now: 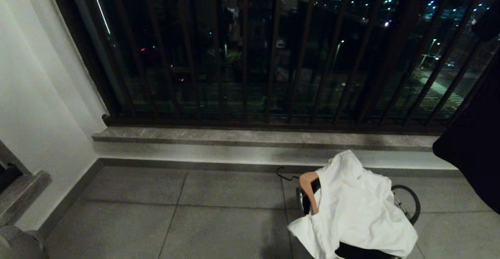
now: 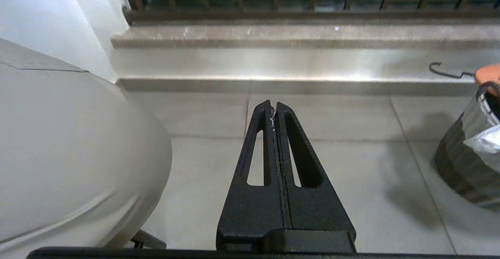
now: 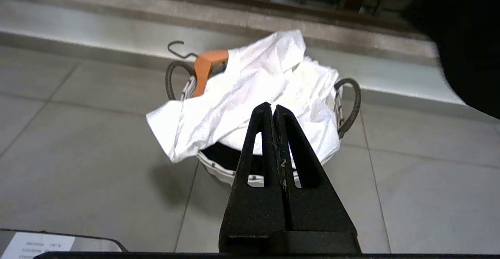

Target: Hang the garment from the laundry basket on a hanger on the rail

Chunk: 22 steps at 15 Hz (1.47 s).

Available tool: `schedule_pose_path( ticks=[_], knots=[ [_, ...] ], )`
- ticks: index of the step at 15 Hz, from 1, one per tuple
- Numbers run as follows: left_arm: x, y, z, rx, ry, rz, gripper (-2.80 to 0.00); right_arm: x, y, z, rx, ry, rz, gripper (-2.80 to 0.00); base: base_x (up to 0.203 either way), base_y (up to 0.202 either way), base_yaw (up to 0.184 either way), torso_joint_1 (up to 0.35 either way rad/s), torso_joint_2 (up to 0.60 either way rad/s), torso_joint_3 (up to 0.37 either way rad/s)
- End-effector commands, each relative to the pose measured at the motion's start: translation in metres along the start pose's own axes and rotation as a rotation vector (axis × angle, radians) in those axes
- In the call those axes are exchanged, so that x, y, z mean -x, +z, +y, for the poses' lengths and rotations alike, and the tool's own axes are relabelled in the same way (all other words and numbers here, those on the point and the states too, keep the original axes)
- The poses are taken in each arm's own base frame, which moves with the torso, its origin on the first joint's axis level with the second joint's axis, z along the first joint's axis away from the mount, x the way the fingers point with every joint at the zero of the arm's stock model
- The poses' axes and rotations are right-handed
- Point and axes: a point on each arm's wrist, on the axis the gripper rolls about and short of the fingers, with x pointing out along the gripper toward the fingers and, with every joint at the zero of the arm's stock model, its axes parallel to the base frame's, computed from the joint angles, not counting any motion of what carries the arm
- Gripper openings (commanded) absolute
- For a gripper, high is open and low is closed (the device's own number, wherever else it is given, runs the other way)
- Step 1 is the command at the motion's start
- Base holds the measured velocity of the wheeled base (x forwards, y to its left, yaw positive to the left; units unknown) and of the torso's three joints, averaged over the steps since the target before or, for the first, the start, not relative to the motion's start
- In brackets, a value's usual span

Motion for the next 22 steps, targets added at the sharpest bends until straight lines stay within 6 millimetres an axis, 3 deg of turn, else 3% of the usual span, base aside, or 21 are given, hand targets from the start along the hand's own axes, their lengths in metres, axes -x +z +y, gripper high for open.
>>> schedule_pose_path(
  ticks=[1, 22],
  knots=[
    [-0.0004, -0.0014, 0.0000, 0.000, 0.000, 0.007, -2.80, -0.0001, 0.0001, 0.0000, 0.008, 0.001, 0.002, -2.80, 0.000, 0.000, 0.000, -0.002, 0.01, -0.203],
    [-0.0003, -0.0014, 0.0000, 0.012, 0.001, 0.009, -2.80, 0.0003, 0.0001, 0.0002, 0.024, 0.009, 0.007, -2.80, 0.000, 0.000, 0.000, 0.002, 0.00, -0.196]
  ],
)
